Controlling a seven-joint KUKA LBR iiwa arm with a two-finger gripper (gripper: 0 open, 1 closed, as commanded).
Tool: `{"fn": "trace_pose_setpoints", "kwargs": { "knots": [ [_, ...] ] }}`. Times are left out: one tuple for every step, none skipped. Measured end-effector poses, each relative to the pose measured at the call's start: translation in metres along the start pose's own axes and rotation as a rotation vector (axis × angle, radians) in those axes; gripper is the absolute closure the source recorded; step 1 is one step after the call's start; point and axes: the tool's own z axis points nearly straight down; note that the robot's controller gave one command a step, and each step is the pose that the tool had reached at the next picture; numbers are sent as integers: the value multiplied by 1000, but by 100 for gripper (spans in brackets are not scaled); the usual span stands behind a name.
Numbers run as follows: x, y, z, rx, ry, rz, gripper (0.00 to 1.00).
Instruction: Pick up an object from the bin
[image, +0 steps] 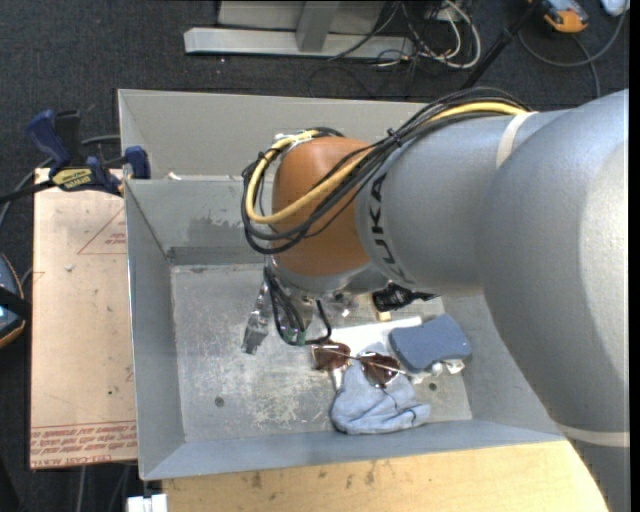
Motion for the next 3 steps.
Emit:
{"fn": "trace_pose_setpoints", "kwargs": {
  "knots": [
    [17, 19, 7, 1, 1, -479, 0],
    [16, 19, 7, 1, 0, -475, 0],
    [-8, -30, 32, -1, -2, -448, 0]
  ]
}}
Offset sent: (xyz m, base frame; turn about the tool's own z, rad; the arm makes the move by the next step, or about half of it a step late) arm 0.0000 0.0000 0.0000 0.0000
